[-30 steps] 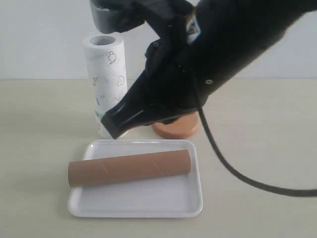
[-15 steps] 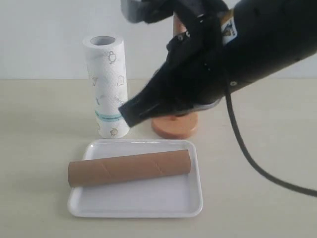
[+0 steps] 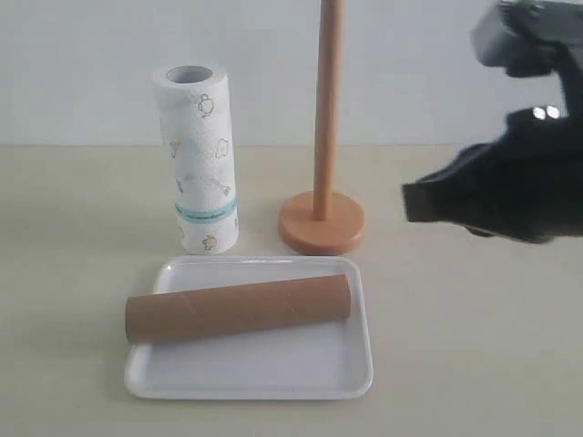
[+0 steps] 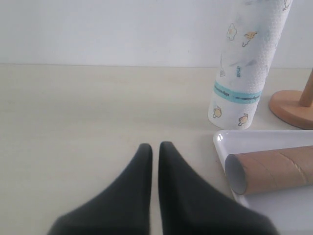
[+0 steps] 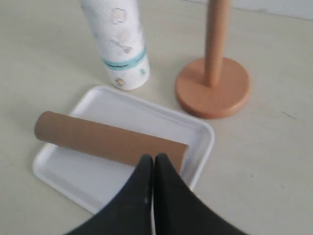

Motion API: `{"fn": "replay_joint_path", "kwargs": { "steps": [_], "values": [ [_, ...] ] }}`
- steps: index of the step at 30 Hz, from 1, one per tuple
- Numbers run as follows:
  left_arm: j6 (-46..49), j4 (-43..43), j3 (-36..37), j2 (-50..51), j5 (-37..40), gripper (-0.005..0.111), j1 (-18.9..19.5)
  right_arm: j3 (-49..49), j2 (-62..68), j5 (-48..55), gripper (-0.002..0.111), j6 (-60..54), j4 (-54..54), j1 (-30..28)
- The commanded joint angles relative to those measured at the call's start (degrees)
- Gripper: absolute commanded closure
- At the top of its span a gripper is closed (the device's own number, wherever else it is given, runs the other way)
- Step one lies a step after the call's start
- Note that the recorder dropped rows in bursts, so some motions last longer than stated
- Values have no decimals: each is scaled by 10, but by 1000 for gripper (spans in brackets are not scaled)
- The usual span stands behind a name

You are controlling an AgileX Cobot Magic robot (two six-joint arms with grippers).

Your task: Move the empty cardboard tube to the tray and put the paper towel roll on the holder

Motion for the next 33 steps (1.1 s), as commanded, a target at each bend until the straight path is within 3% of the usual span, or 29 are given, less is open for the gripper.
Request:
{"fn": "replay_joint_path", "kwargs": {
  "steps": [1, 12, 20, 25, 33],
  "values": [
    [3, 2, 2, -2, 0, 103, 2, 106, -101, -73, 108, 17, 13, -74],
    [3, 2, 2, -2, 0, 103, 2, 214, -301, -115, 108, 49, 57, -186],
    [3, 2, 2, -2, 0, 103, 2, 214, -478, -57, 108, 49, 58, -346],
    [3, 2, 2, -2, 0, 103, 2, 214, -563, -17, 108, 11, 48, -370],
    [3, 2, 2, -2, 0, 103, 2, 259, -601, -46, 108, 11, 48, -371]
  ]
}}
